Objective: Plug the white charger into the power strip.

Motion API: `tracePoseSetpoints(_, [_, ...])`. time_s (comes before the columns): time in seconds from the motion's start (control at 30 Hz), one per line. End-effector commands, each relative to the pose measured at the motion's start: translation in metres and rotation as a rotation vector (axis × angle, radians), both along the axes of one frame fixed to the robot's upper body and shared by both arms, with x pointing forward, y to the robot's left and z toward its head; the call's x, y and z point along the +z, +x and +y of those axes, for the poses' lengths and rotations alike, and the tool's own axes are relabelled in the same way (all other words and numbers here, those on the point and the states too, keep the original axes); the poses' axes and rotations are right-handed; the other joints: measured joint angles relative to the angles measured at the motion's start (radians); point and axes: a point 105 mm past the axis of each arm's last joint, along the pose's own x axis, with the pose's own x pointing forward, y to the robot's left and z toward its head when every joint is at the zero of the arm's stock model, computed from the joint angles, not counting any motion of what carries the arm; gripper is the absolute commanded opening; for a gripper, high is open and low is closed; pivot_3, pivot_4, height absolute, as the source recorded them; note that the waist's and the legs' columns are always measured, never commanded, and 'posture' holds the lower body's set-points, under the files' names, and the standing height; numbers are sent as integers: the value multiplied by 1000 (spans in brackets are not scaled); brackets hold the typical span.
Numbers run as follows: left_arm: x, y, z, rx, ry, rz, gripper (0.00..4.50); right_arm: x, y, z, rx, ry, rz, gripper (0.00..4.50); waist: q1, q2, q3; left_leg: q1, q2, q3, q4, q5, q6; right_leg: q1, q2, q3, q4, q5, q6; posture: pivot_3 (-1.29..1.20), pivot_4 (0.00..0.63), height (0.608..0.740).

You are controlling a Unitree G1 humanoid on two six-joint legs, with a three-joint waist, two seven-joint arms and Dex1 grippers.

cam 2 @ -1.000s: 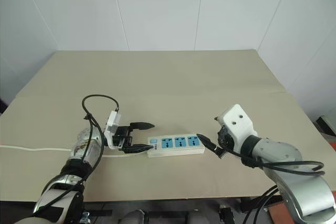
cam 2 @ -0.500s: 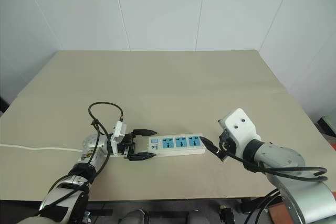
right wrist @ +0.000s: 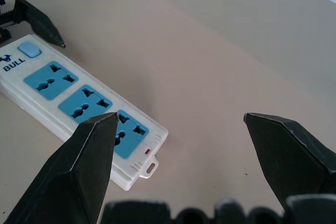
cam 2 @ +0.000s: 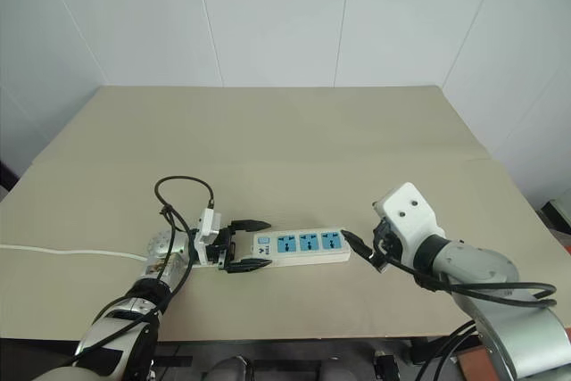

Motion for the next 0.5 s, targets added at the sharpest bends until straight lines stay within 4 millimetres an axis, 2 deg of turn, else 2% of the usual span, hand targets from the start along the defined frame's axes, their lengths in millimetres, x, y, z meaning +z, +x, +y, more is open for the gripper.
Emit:
tracePoseSetpoints(0.03, [-11, -7, -1, -34, 22, 53, 3235, 11, 0, 1, 10, -14, -56, 4500, 0, 0, 0, 0, 0, 0, 0, 0, 0, 0, 0, 0, 0, 0, 0, 0, 150, 740])
tracePoseSetpoints(0.2, [-14, -8, -2, -42, 61, 60, 3239, 15, 1, 0, 1, -18, -73, 4500, 0, 1, -1, 0, 0, 0, 0, 0, 0, 0, 0, 0, 0, -1, 1, 0, 150, 740])
tracePoseSetpoints(0.3, [-12, -7, -3, -59, 73, 42, 3239, 29, 7, -10, -52, -38, -62, 4500, 0, 1, -1, 0, 0, 0, 0, 0, 0, 0, 0, 0, 0, -1, 2, 0, 150, 740])
tracePoseSetpoints(0.4, [-9, -8, -3, -83, 96, 33, 3239, 42, 14, -25, -97, -52, 117, 4500, -3, 2, -1, 0, 0, 1, 1, 0, 0, 0, 0, 1, 0, 1, 1, 0, 150, 740])
tracePoseSetpoints(0.5, [-8, -7, -4, -103, 125, 19, 3239, 46, 22, -43, -167, -83, 307, 4500, 2, 2, -1, 0, 1, 0, 0, 0, 0, 0, 0, -1, -1, 1, 0, 0, 150, 740])
